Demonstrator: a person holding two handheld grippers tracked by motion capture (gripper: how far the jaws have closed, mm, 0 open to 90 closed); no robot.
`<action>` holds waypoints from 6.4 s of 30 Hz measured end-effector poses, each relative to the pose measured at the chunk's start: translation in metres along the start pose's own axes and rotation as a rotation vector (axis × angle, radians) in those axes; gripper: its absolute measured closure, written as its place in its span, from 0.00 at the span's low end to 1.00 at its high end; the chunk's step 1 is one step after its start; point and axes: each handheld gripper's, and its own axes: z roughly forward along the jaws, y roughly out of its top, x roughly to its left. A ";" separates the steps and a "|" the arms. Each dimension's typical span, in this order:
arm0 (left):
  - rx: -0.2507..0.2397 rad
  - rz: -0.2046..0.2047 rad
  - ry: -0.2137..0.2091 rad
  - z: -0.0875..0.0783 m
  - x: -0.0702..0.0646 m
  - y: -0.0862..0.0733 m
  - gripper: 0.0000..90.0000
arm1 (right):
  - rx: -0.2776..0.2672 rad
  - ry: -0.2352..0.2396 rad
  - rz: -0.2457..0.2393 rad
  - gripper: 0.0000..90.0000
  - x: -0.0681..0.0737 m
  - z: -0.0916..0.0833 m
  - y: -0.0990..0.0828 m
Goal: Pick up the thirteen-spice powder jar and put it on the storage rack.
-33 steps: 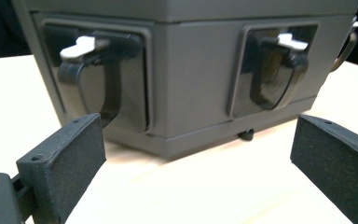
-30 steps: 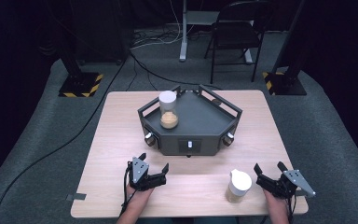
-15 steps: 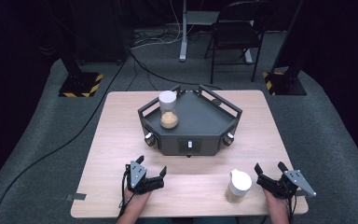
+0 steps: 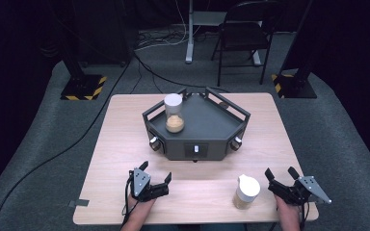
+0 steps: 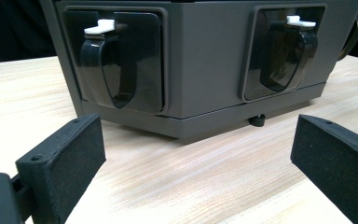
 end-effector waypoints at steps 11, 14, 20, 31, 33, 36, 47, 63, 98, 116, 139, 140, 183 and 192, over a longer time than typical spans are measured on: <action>-0.004 -0.008 -0.007 0.001 0.002 0.000 0.03 | 0.013 0.060 0.043 0.00 -0.007 -0.005 0.012; -0.006 -0.004 -0.010 0.001 0.002 -0.001 0.03 | 0.012 0.070 0.035 0.00 -0.008 -0.008 0.015; -0.007 -0.003 -0.009 0.001 0.001 -0.001 0.02 | 0.014 0.091 0.043 0.00 -0.012 -0.016 0.018; 0.001 -0.017 -0.009 0.001 0.003 0.000 0.02 | 0.027 0.130 -0.009 0.00 -0.009 -0.023 0.025; -0.002 -0.021 -0.004 0.001 0.003 -0.001 0.02 | 0.025 0.131 -0.034 0.00 -0.007 -0.024 0.026; -0.005 -0.028 0.005 0.001 0.002 -0.001 0.02 | 0.032 0.141 -0.053 0.00 -0.006 -0.027 0.028; 0.000 -0.031 0.000 0.001 0.004 -0.001 0.02 | 0.031 0.181 -0.081 0.00 -0.002 -0.037 0.035; 0.002 -0.071 -0.002 0.001 0.008 -0.001 0.02 | 0.020 0.236 -0.122 0.00 0.007 -0.056 0.035; 0.006 -0.059 0.002 0.002 0.007 -0.001 0.02 | 0.085 0.320 -0.204 0.00 0.037 -0.072 0.028; 0.005 -0.069 -0.004 0.002 0.008 -0.001 0.02 | 0.129 0.340 -0.201 0.00 0.054 -0.049 0.028; 0.002 -0.063 -0.008 0.002 0.008 -0.001 0.02 | 0.172 0.256 -0.288 0.32 0.075 -0.042 0.029; 0.002 -0.063 -0.008 0.002 0.008 -0.001 0.02 | 0.171 0.253 -0.293 0.32 0.076 -0.042 0.030; 0.000 -0.062 -0.016 0.001 0.009 -0.002 0.02 | 0.114 0.363 -0.306 0.33 0.104 0.020 0.115; 0.001 -0.051 -0.016 0.001 0.007 -0.001 0.02 | 0.096 0.381 -0.299 0.33 0.115 0.041 0.127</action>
